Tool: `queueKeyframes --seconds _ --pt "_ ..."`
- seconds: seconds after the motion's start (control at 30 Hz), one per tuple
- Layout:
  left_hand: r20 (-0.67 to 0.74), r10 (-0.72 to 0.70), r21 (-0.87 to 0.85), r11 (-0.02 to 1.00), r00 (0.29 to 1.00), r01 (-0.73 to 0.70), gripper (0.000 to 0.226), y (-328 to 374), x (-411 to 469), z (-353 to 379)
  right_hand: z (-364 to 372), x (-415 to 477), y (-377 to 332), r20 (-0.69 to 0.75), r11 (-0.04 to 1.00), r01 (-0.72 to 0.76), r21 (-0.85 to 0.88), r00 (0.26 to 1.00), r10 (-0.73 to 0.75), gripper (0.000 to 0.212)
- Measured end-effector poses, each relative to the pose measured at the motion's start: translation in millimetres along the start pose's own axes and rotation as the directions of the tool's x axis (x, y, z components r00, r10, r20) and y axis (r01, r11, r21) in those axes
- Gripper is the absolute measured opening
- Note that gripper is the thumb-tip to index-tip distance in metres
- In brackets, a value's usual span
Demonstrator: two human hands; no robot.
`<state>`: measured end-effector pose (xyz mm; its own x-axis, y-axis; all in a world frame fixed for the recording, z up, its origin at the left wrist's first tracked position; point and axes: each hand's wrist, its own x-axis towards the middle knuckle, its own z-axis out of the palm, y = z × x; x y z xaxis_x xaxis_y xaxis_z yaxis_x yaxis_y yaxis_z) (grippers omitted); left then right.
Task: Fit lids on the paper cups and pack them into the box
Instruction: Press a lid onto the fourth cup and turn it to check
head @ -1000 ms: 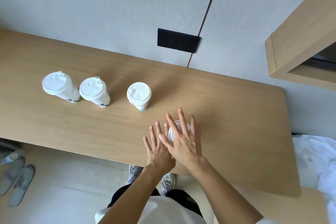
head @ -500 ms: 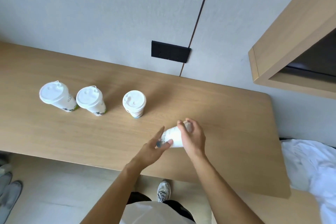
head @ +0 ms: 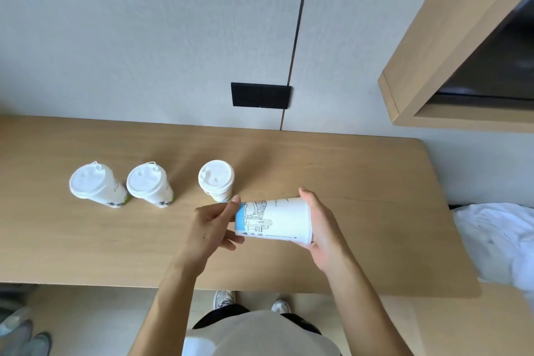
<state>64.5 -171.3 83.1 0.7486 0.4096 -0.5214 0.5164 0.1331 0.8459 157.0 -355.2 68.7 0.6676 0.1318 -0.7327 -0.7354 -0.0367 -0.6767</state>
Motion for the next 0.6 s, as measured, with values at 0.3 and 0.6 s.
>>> queueKeyframes --seconds 0.3,0.6 --pt "0.104 0.019 -0.011 1.000 0.994 -0.018 0.026 16.5 0.2 -19.1 6.5 -2.9 -2.7 0.016 0.998 0.068 0.016 0.998 -0.068 0.045" --pt "0.170 0.002 -0.065 0.998 0.985 0.009 0.029 23.1 5.6 -32.5 16.9 -13.7 -10.5 -0.021 0.994 0.104 -0.025 0.994 -0.105 0.047"
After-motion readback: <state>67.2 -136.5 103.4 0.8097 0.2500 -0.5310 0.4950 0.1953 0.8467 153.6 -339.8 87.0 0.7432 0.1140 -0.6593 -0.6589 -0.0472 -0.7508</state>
